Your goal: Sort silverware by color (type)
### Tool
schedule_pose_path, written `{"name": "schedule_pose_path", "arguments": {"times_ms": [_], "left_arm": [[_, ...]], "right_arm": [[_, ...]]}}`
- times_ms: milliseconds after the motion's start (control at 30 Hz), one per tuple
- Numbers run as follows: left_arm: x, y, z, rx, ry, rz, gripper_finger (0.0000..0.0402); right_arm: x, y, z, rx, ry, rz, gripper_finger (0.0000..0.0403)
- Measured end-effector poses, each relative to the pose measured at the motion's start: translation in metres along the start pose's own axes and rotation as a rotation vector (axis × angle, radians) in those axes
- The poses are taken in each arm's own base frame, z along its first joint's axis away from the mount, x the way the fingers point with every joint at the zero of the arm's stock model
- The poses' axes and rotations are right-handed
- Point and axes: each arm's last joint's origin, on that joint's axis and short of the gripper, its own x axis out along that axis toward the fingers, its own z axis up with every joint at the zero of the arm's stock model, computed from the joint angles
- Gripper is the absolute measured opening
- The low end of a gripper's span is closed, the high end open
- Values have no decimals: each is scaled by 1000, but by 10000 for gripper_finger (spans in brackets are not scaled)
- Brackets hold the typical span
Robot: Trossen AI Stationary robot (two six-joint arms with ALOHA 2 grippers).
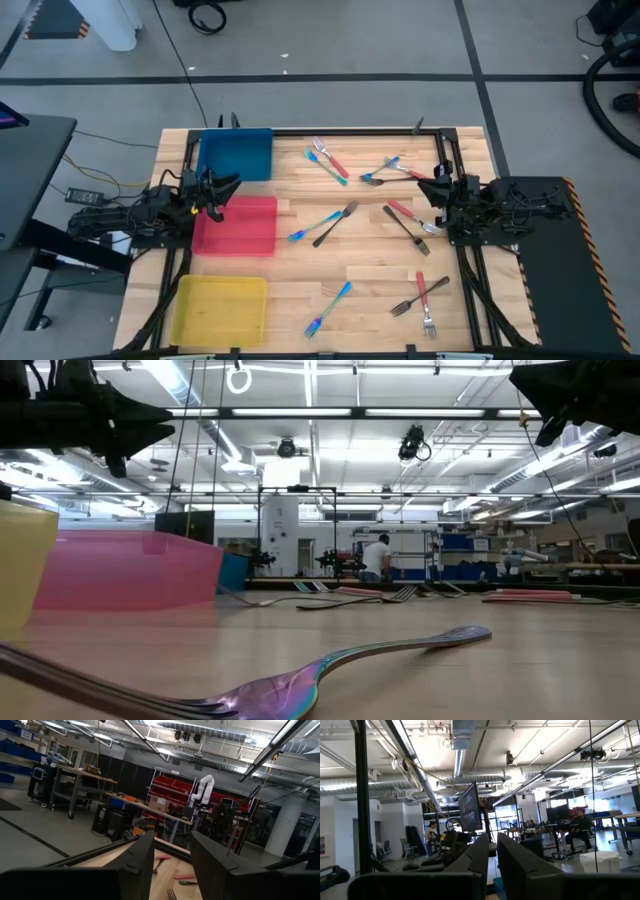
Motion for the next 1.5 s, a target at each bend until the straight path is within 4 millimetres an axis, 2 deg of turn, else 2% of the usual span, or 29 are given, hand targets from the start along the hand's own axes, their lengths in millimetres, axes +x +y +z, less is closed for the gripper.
{"name": "schedule_pose_path", "arguments": {"times_ms": [1100,1267,1500], "left_arm": [[0,0,0,57,-4,8,125],[0,1,1,154,-11,23,125],[0,1,1,203,-11,23,125]], "right_arm": [[0,0,0,37,-1,5,47],[0,0,0,36,-3,6,47],[0,0,0,71,-2,8,47]]}}
